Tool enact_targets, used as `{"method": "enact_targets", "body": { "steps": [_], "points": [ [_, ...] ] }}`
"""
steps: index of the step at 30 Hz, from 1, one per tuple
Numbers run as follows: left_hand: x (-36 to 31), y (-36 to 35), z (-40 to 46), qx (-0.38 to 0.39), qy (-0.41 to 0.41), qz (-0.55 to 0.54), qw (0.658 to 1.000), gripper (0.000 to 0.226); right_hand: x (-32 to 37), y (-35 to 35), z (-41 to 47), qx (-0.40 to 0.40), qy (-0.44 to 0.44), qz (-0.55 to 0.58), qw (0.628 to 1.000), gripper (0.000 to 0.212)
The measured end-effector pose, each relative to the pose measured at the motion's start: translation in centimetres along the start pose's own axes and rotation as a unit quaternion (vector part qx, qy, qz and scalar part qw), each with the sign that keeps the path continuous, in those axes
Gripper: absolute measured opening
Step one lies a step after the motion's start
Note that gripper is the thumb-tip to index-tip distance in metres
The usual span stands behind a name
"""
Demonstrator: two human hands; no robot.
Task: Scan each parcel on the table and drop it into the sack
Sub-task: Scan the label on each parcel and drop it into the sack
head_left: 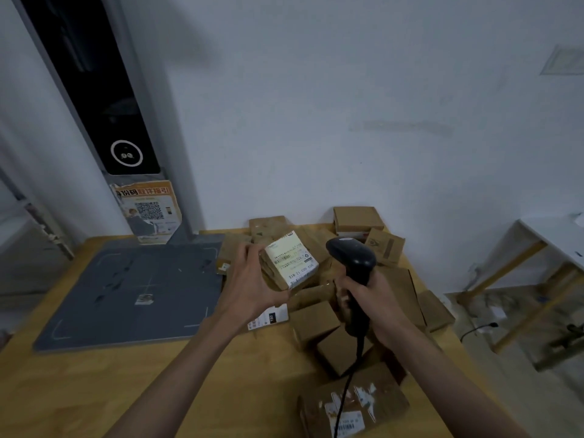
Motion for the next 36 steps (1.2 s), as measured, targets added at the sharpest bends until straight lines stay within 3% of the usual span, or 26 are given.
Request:
{"method": "enact_targets", "body": {
  "steps": [5,16,36],
  "points": [
    [-1.0,0.5,1.0,-0.023,-0.051,0.045,0.997,0.098,1.1,-0.2,0.0,0.044,0.014,-0.092,0.995,0.019],
    [-2.2,0.0,1.8,-0.042,-0.111,0.143,0.983,0.098,2.8,-1.9,-0.9,0.109,-0.001,-0.125,0.986,0.016],
    [-2.1,0.0,2.1,-0.048,-0.122,0.162,0.978,0.094,3.2,-2.3,-0.7,0.135,-0.015,-0.069,0.988,0.014]
  ]
}}
Point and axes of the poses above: each hand's wrist, its own z-axis towards the middle knuckle, its own y-axis out of the back of the hand, x = y × z, the point moved 4 cm from there along z, towards the middle knuckle, and after that the axes turned 7 degrees about z, right-handed, at the moved point
